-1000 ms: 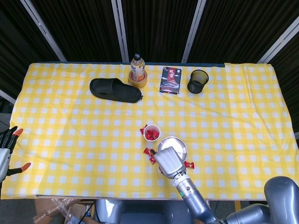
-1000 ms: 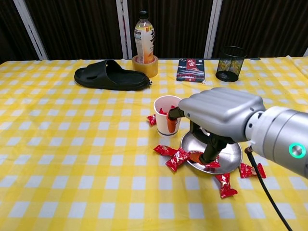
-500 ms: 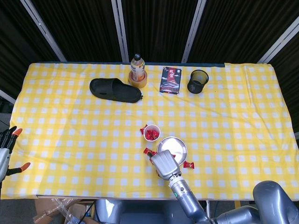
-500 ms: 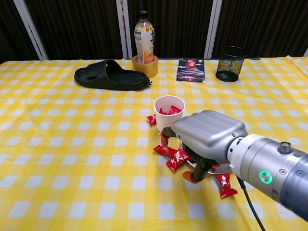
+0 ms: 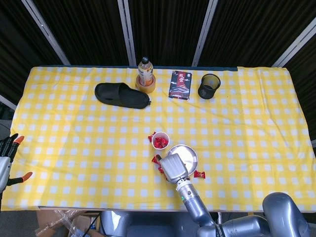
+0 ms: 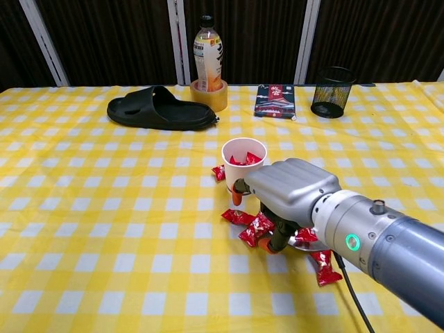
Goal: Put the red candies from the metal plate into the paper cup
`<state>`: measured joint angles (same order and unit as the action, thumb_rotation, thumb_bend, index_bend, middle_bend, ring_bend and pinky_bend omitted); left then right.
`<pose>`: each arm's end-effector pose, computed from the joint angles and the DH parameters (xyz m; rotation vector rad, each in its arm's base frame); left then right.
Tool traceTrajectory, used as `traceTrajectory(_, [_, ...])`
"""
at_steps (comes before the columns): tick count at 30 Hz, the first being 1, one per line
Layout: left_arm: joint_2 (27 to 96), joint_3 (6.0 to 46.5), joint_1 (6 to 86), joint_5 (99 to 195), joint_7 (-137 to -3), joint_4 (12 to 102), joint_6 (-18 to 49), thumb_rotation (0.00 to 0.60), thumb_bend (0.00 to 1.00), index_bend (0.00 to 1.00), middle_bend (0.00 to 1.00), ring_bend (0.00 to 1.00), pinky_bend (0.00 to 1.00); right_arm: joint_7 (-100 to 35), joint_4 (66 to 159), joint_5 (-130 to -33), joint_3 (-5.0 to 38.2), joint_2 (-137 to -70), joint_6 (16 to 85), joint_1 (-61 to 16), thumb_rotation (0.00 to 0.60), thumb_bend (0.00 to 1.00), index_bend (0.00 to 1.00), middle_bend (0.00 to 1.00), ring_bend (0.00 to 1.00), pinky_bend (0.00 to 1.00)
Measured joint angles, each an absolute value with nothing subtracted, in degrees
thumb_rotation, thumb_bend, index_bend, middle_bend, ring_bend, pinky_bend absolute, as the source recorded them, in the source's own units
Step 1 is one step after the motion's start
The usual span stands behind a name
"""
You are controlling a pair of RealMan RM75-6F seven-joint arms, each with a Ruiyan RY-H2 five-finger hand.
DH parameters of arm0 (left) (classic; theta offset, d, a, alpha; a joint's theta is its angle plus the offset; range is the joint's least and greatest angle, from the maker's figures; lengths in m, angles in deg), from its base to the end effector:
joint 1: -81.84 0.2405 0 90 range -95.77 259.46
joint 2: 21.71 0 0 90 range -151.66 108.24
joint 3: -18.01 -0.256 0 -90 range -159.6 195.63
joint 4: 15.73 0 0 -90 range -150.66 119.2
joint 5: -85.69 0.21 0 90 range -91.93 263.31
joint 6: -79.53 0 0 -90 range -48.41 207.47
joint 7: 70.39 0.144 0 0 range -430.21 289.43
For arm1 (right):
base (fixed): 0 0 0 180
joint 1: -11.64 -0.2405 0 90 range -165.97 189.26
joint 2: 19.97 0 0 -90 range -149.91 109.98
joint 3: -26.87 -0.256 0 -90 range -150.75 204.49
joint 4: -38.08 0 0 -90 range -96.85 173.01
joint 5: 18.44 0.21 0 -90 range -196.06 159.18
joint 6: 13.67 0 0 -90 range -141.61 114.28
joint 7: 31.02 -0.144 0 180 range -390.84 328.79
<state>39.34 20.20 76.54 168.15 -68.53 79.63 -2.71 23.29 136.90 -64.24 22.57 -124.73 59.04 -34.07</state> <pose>-0.3150 0.1800 0.1665 -1.3821 -0.9435 -0.8218 -0.0805 -0.2517 -0.0869 1.9773 -0.8805 0.7173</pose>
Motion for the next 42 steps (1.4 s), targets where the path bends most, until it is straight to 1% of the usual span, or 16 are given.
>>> traceTrajectory(8, [39.4, 20.2, 76.5, 167.8, -68.2, 79.6, -2.4, 0.6, 0.05, 0.0, 0.0, 0.0, 0.0, 21.9, 133.5, -64.2, 22.2, -126.5, 57.2, -33.7, 0.6, 0.34, 0.35, 0.85, 0.92, 0.98])
traceTrajectory(13, [39.4, 20.3, 76.4, 167.7, -68.3, 79.6, -2.2, 0.6, 0.05, 0.0, 0.0, 0.0, 0.0, 21.6, 131.7, -64.0, 21.9, -127.0, 56.4, -33.5, 0.6, 0.35, 0.42, 0.85, 0.92, 0.98])
traceTrajectory(14, [39.4, 20.2, 76.4, 167.7, -68.3, 79.6, -2.2, 0.6, 0.05, 0.0, 0.0, 0.0, 0.0, 21.5, 131.5, -64.0, 21.9, -127.0, 56.2, -33.4, 0.6, 0.36, 0.42, 0.85, 0.92, 0.98])
traceTrajectory(19, [39.4, 20.2, 76.3, 167.7, -68.2, 79.6, -2.0, 0.6, 0.05, 0.0, 0.0, 0.0, 0.0, 20.7, 130.6, -64.0, 22.0, -126.9, 55.5, -32.8, 0.6, 0.48, 0.47, 0.86, 0.92, 0.98])
traceTrajectory(21, [39.4, 20.2, 76.3, 167.7, -68.1, 79.7, -2.0, 0.6, 0.05, 0.0, 0.0, 0.0, 0.0, 20.5, 130.6, -64.2, 22.0, -126.8, 55.4, -32.7, 0.6, 0.52, 0.48, 0.86, 0.92, 0.98])
traceTrajectory(25, [39.4, 20.2, 76.3, 167.7, -68.1, 79.7, -2.0, 0.6, 0.05, 0.0, 0.0, 0.0, 0.0, 20.2, 131.3, -65.0, 22.0, -126.4, 55.4, -32.4, 0.6, 0.56, 0.5, 0.86, 0.92, 0.98])
traceTrajectory(33, [39.4, 20.1, 76.4, 167.9, -68.2, 79.7, -2.2, 0.6, 0.05, 0.01, 0.0, 0.0, 0.0, 20.6, 134.0, -66.6, 21.9, -125.6, 56.3, -32.1, 0.6, 0.57, 0.5, 0.86, 0.92, 0.98])
traceTrajectory(42, [39.3, 20.1, 76.4, 168.0, -68.4, 79.7, -2.2, 0.6, 0.05, 0.01, 0.0, 0.0, 0.0, 21.6, 139.6, -68.3, 20.6, -122.5, 58.6, -31.7, 0.6, 0.57, 0.5, 0.85, 0.92, 0.98])
